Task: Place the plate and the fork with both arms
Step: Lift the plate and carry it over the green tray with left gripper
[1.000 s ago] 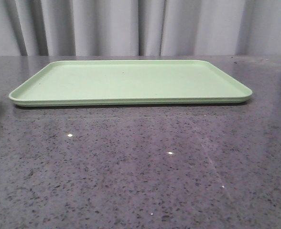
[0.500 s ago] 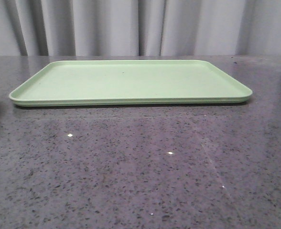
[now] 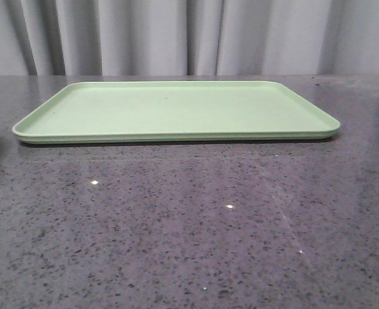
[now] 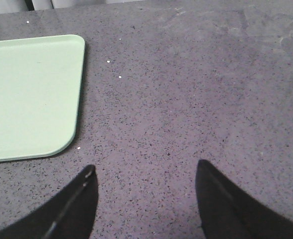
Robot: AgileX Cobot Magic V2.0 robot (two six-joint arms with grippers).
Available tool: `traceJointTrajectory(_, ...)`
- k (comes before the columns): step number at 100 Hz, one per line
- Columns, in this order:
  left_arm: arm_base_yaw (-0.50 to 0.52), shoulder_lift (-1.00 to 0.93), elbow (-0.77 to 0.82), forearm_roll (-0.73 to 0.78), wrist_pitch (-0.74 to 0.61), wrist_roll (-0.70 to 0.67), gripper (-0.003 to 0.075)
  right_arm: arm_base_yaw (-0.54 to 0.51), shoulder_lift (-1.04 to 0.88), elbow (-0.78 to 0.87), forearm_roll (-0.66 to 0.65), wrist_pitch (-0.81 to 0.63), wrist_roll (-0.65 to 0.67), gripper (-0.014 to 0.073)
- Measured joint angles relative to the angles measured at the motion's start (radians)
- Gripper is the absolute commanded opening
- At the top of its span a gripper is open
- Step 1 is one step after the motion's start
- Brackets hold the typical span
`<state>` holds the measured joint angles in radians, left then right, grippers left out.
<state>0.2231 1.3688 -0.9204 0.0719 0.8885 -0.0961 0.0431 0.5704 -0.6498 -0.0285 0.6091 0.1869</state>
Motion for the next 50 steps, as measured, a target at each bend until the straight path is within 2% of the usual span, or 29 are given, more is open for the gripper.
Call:
traceJointTrajectory(8, 0.0, 0.002, 0.0, -0.006, -0.002, 0.0, 0.0113, 0.0, 0.0, 0.0, 0.0, 0.0, 0.0, 0.0447)
traceJointTrajectory(19, 0.002, 0.0, -0.004, 0.002, -0.004, 0.0, -0.0022, 0.0, 0.0, 0.0, 0.0, 0.0, 0.0, 0.0447)
traceJointTrajectory(50, 0.004, -0.012, -0.008, 0.0, 0.002, 0.0, -0.002, 0.0, 0.0, 0.0, 0.0, 0.0, 0.0, 0.0447)
